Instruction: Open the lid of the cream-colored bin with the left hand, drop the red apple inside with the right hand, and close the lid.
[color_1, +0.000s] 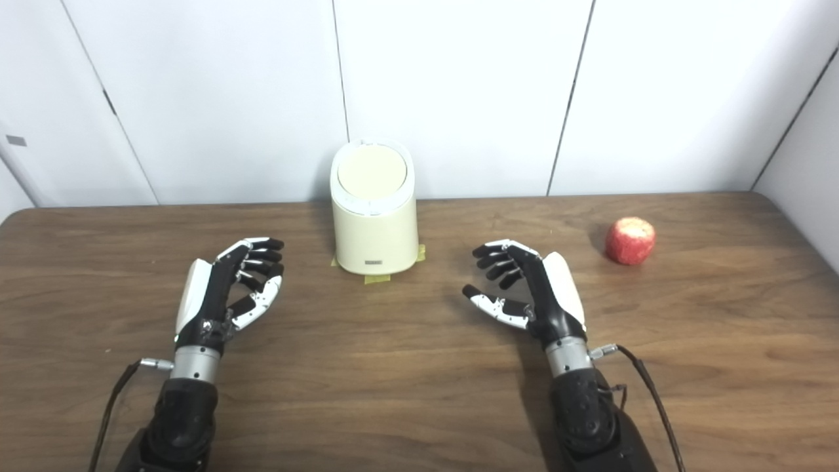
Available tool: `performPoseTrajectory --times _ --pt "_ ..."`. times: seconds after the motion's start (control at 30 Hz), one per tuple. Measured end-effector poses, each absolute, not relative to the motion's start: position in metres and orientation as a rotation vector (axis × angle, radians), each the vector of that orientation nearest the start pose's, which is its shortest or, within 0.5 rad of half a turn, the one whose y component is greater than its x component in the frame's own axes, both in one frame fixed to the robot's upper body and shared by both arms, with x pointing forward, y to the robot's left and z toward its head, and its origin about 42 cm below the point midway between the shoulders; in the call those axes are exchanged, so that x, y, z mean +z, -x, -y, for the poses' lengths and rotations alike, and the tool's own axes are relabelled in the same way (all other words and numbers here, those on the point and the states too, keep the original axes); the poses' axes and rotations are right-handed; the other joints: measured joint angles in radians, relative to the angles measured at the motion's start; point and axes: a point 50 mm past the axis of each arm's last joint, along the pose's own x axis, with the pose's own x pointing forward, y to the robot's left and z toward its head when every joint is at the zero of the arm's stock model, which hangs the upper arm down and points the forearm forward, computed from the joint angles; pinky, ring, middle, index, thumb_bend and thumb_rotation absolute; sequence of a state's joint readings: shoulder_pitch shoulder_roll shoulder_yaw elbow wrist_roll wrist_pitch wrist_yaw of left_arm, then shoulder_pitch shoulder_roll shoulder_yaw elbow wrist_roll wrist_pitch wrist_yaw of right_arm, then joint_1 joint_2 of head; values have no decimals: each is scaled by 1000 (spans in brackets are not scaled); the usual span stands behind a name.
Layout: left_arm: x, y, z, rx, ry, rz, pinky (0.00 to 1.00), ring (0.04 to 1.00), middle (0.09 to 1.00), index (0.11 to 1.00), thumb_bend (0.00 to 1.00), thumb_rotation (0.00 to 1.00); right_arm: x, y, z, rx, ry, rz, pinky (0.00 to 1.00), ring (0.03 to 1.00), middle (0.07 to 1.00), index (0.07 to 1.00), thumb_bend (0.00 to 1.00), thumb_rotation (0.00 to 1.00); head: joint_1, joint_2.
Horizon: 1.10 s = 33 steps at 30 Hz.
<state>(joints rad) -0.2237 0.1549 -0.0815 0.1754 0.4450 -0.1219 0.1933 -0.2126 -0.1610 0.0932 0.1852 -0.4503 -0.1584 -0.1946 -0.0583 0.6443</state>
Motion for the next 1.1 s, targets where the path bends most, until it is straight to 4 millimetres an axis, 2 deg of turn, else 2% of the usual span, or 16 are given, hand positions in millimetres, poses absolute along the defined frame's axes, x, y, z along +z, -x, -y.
performPoseTrajectory --times 0.3,0.37,0.47,0.6,0.7,0.77,0.87,0.97,1.07,1.1 --pt "129 -355 -231 52 -592 239 461 595 665 694 286 261 124 -351 231 -28 599 255 441 545 598 621 340 194 0 0" --pt "129 -355 -231 52 -591 239 422 555 633 696 285 260 124 -351 231 -28 600 255 453 555 603 621 340 194 0 0" --pt "129 -355 -232 52 -591 239 461 593 656 695 288 262 124 -351 231 -28 600 256 461 562 608 624 336 195 0 0" --pt "129 -355 -232 52 -591 238 460 597 661 694 292 268 124 -351 230 -28 603 256 457 561 609 621 339 191 0 -8" --pt "128 -355 -233 54 -584 237 508 639 690 699 292 270 124 -351 230 -29 604 257 463 567 612 621 335 182 -5 -12" --pt "129 -355 -234 58 -578 238 536 654 697 703 288 299 123 -352 230 -30 605 256 458 565 615 624 334 177 -5 -21" --pt "129 -355 -235 64 -572 240 518 636 687 706 297 335 123 -355 230 -29 605 251 459 567 617 628 339 180 -6 -28" --pt "130 -355 -236 72 -557 240 565 678 711 715 362 437 123 -355 230 -29 604 251 454 564 615 629 346 166 0 -26" --pt "133 -355 -237 73 -540 255 606 716 752 736 547 538 123 -355 231 -32 601 250 449 565 613 627 354 141 2 -26" --pt "135 -355 -236 71 -537 262 614 724 759 743 580 549 123 -355 231 -32 600 250 448 564 613 628 355 137 3 -26"
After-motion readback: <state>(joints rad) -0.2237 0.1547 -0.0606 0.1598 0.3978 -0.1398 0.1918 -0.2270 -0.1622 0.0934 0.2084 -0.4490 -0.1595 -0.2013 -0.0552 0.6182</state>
